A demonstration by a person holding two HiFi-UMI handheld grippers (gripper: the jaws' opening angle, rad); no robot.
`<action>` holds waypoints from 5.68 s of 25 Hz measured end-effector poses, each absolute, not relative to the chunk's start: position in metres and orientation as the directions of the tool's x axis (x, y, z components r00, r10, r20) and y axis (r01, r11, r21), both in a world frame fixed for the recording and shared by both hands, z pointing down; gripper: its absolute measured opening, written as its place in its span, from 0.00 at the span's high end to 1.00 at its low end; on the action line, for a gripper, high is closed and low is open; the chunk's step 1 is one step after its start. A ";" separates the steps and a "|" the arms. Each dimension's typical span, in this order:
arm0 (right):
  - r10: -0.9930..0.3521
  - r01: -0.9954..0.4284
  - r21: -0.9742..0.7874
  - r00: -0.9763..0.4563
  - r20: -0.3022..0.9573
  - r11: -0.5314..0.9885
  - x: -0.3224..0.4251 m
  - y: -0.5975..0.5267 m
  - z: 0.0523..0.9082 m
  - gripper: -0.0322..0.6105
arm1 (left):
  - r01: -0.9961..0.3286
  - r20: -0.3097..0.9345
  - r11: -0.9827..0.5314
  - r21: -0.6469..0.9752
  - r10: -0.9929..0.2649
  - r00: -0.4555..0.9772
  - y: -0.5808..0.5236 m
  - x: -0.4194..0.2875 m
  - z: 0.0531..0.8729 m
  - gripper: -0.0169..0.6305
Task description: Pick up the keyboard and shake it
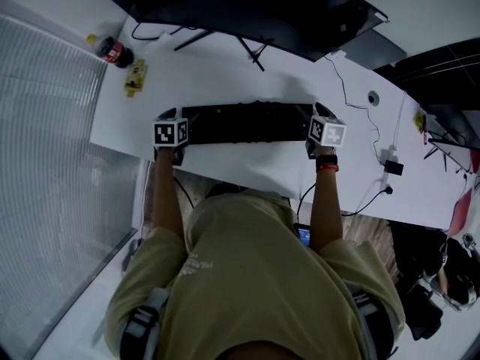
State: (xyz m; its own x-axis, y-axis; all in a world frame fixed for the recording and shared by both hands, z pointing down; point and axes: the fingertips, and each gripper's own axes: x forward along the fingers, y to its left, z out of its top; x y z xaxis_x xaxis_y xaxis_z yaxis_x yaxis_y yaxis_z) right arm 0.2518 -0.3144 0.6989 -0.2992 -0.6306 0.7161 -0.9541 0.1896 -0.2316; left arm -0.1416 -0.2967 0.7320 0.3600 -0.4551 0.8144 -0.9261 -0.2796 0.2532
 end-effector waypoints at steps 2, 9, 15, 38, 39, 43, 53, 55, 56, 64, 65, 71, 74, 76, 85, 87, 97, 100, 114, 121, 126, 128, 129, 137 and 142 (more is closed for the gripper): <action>-0.623 -0.951 -0.245 -0.309 0.718 0.189 0.249 -0.316 0.699 0.42 | -0.923 0.824 -0.291 0.250 -0.437 0.361 -0.298 -0.140 0.734 0.39; -0.602 -0.953 -0.244 -0.302 0.739 0.178 0.242 -0.320 0.708 0.42 | -0.888 0.804 -0.281 0.363 -0.386 0.451 -0.296 -0.133 0.739 0.46; -0.592 -0.965 -0.236 -0.258 0.764 0.115 0.247 -0.320 0.715 0.42 | -0.877 0.797 -0.272 0.397 -0.371 0.476 -0.296 -0.129 0.740 0.54; -0.619 -0.966 -0.259 -0.199 0.760 -0.008 0.246 -0.302 0.697 0.43 | -0.915 0.821 -0.276 0.293 -0.417 0.389 -0.289 -0.132 0.720 0.55; -0.621 -0.965 -0.262 -0.200 0.758 -0.008 0.247 -0.301 0.695 0.43 | -0.916 0.822 -0.278 0.290 -0.419 0.387 -0.288 -0.131 0.719 0.55; -0.634 -0.964 -0.266 -0.203 0.746 -0.005 0.245 -0.300 0.687 0.43 | -0.919 0.821 -0.283 0.274 -0.429 0.376 -0.289 -0.134 0.712 0.55; -0.682 -0.959 -0.284 -0.222 0.697 0.022 0.233 -0.304 0.662 0.43 | -0.930 0.807 -0.291 0.225 -0.479 0.345 -0.299 -0.143 0.693 0.56; -0.700 -0.959 -0.281 -0.222 0.679 0.032 0.230 -0.308 0.656 0.43 | -0.932 0.799 -0.295 0.212 -0.497 0.339 -0.305 -0.146 0.688 0.56; -0.712 -0.959 -0.280 -0.221 0.667 0.036 0.230 -0.310 0.654 0.43 | -0.932 0.793 -0.298 0.204 -0.508 0.336 -0.308 -0.147 0.686 0.56; -0.803 -0.960 -0.267 -0.220 0.553 0.079 0.223 -0.333 0.632 0.43 | -0.943 0.743 -0.306 0.129 -0.600 0.296 -0.338 -0.156 0.662 0.56; -0.816 -0.964 -0.252 -0.211 0.538 0.083 0.222 -0.337 0.628 0.43 | -0.945 0.734 -0.303 0.121 -0.614 0.291 -0.342 -0.157 0.659 0.56; -0.868 -0.968 -0.216 -0.213 0.448 0.125 0.219 -0.353 0.612 0.43 | -0.951 0.657 -0.300 0.070 -0.704 0.270 -0.358 -0.159 0.642 0.57; -0.891 -0.968 -0.212 -0.213 0.401 0.137 0.219 -0.351 0.611 0.43 | -0.948 0.618 -0.313 0.055 -0.735 0.279 -0.358 -0.159 0.640 0.57; -0.899 -0.968 -0.205 -0.216 0.380 0.146 0.217 -0.348 0.609 0.43 | -0.949 0.609 -0.313 0.049 -0.744 0.277 -0.355 -0.162 0.640 0.57; -0.891 -0.966 -0.207 -0.229 0.392 0.158 0.216 -0.335 0.606 0.43 | -0.950 0.597 -0.310 0.043 -0.754 0.273 -0.340 -0.164 0.638 0.59; -0.889 -0.965 -0.210 -0.230 0.396 0.156 0.216 -0.329 0.605 0.43 | -0.949 0.599 -0.311 0.042 -0.752 0.273 -0.337 -0.163 0.636 0.59; -0.884 -0.964 -0.212 -0.235 0.403 0.160 0.212 -0.299 0.602 0.43 | -0.948 0.602 -0.314 0.056 -0.747 0.283 -0.312 -0.168 0.632 0.62; -0.887 -0.965 -0.206 -0.233 0.399 0.161 0.211 -0.290 0.602 0.43 | -0.947 0.594 -0.317 0.051 -0.753 0.284 -0.306 -0.170 0.635 0.62; -0.878 -0.970 -0.185 -0.222 0.424 0.156 0.208 -0.236 0.615 0.43 | -0.945 0.580 -0.322 0.061 -0.759 0.296 -0.258 -0.173 0.645 0.61; -0.866 -0.971 -0.176 -0.227 0.446 0.164 0.207 -0.214 0.630 0.43 | -0.945 0.609 -0.323 0.060 -0.738 0.291 -0.235 -0.174 0.658 0.61; -0.849 -0.971 -0.168 -0.232 0.475 0.171 0.207 -0.193 0.644 0.43 | -0.938 0.646 -0.346 0.039 -0.707 0.288 -0.217 -0.171 0.674 0.61; -0.845 -0.971 -0.170 -0.229 0.483 0.167 0.204 -0.190 0.649 0.43 | -0.936 0.668 -0.350 0.030 -0.690 0.279 -0.211 -0.175 0.684 0.61; -0.845 -0.972 -0.173 -0.226 0.485 0.161 0.204 -0.190 0.651 0.43 | -0.935 0.675 -0.353 0.029 -0.683 0.279 -0.209 -0.175 0.687 0.61; -0.848 -0.955 -0.292 -0.194 0.494 0.049 0.212 -0.178 0.674 0.44 | -0.929 0.740 -0.371 -0.016 -0.629 0.239 -0.191 -0.172 0.716 0.61; -0.829 -0.952 -0.301 -0.204 0.521 0.045 0.209 -0.171 0.688 0.44 | -0.920 0.757 -0.387 -0.055 -0.617 0.215 -0.193 -0.175 0.721 0.61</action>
State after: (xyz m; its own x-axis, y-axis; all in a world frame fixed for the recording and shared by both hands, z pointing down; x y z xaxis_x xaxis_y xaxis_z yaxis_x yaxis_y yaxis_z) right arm 0.2085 -0.1710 0.6885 -0.2041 -0.8288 0.5209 -0.9524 0.0451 -0.3015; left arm -0.1747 -0.1927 0.7212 0.2147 -0.6165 0.7575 -0.9203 -0.3875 -0.0546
